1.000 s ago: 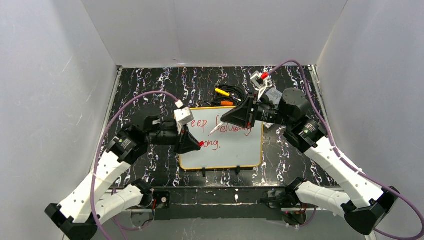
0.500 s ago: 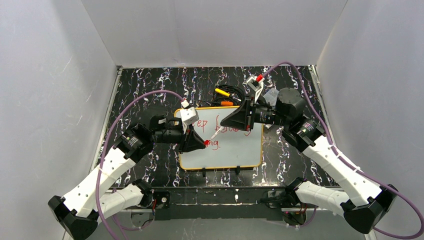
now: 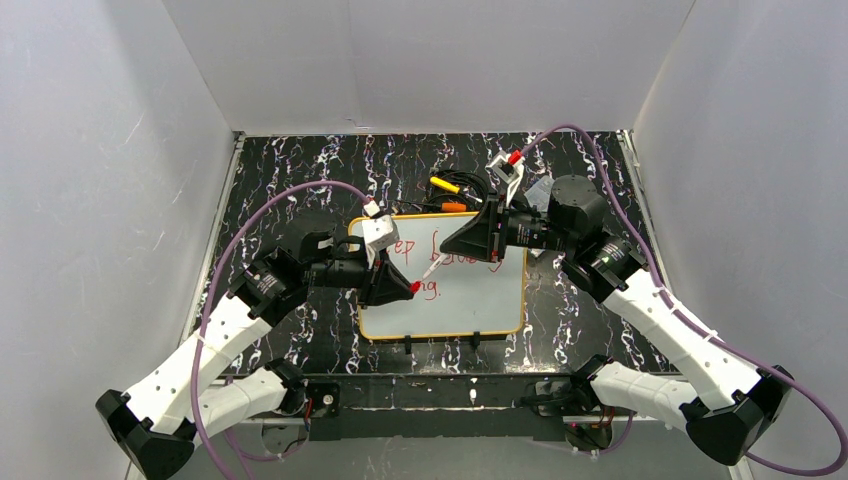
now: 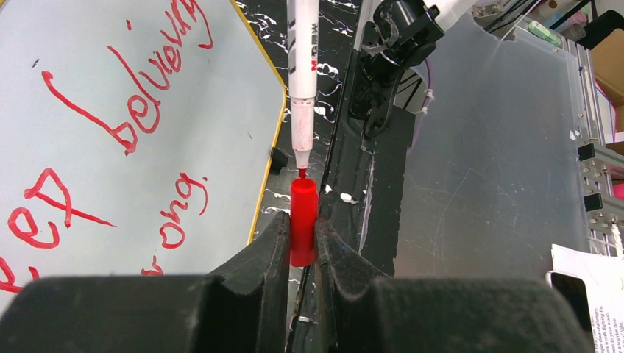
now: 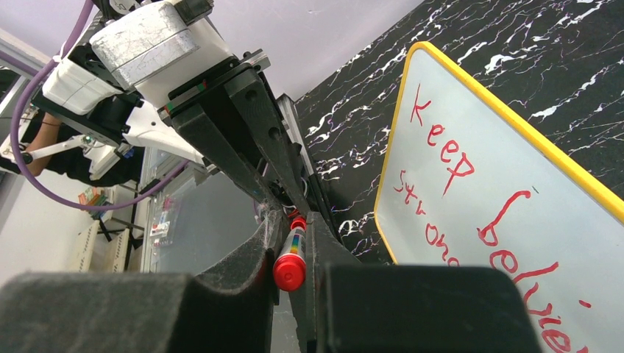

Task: Write a sentence on the whiteboard
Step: Close the whiteboard marker at the center of the board.

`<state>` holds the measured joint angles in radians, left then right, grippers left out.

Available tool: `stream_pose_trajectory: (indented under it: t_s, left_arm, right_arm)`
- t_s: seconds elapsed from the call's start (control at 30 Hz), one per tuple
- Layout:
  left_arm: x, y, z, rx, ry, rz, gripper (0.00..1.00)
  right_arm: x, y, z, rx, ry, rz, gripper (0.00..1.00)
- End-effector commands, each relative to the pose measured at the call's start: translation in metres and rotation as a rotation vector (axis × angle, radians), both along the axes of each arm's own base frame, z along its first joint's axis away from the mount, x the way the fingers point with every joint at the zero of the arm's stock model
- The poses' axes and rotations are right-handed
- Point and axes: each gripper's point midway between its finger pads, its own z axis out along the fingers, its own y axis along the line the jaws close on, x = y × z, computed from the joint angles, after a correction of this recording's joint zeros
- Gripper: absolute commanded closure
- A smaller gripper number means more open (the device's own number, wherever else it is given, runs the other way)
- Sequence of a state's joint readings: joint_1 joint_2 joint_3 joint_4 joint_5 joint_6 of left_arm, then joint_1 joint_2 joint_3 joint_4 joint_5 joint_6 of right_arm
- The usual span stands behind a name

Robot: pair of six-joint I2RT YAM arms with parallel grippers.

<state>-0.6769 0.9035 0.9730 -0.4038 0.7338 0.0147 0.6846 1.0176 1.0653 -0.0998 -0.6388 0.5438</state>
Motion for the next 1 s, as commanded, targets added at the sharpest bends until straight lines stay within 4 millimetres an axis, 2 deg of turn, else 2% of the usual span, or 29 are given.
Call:
stream_pose_trajectory:
  t_s: [0.0, 0.97]
  left_arm:
    - [-0.008, -0.003, 0.008, -0.023, -0.006, -0.036, 1.0]
    - [-0.001, -0.008, 0.011, -0.027, -0.022, -0.025, 1.0]
  right_arm:
    - [0.001, 0.0, 0.006, 0.017, -0.04, 0.005, 0.99]
    - [-0.007, 0.004, -0.007, 0.008, -0.003, 0.072, 0.99]
